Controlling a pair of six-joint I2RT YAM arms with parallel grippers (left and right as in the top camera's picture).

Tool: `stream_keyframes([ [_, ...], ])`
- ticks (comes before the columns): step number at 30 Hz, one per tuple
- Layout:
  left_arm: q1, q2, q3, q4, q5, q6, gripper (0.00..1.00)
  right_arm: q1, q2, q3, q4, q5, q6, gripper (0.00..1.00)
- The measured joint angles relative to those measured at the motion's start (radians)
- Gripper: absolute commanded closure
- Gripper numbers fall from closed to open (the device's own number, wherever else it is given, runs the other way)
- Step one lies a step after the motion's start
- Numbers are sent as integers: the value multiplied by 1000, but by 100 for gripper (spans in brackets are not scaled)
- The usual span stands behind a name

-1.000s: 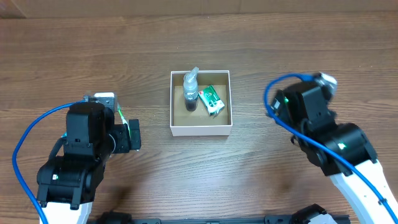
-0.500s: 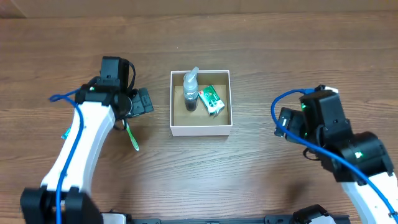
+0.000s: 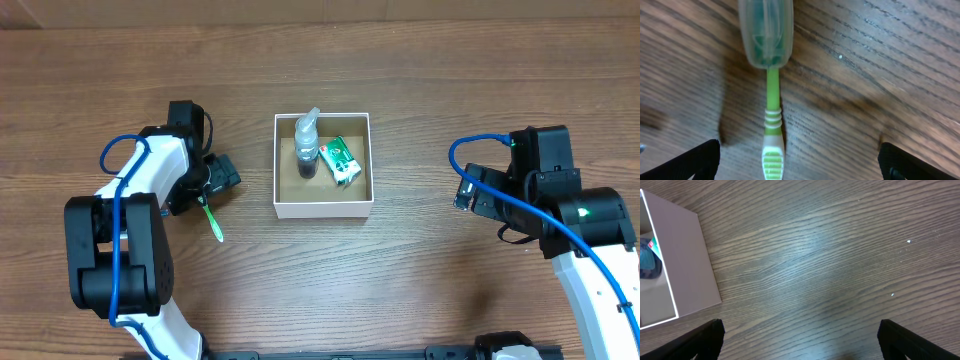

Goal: Pack container
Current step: 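Grasp the green toothbrush with the left gripper, then carry the toothbrush into the white box and release it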

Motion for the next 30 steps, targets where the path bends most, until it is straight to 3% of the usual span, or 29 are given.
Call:
stream_keyframes([
  [8, 0, 12, 5, 26, 18, 2, 0, 0, 0, 0, 0, 0, -2, 0],
  [11, 0, 18, 13, 17, 17, 1, 25, 0, 0, 0, 0, 0, -2, 0],
  [13, 1, 21, 14, 14, 11, 10, 52, 0, 0, 0, 0, 0, -2, 0],
  [15, 1, 22, 15, 11, 6, 13, 70, 0, 0, 0, 0, 0, -2, 0],
  [17, 1, 22, 15, 10, 7, 21, 80, 0, 0, 0, 0, 0, -2, 0],
  [26, 1, 22, 18, 10, 15, 20, 96, 0, 0, 0, 0, -1, -2, 0],
  [30, 0, 41, 69, -78, 28, 20, 96, 0, 0, 0, 0, -1, -3, 0],
])
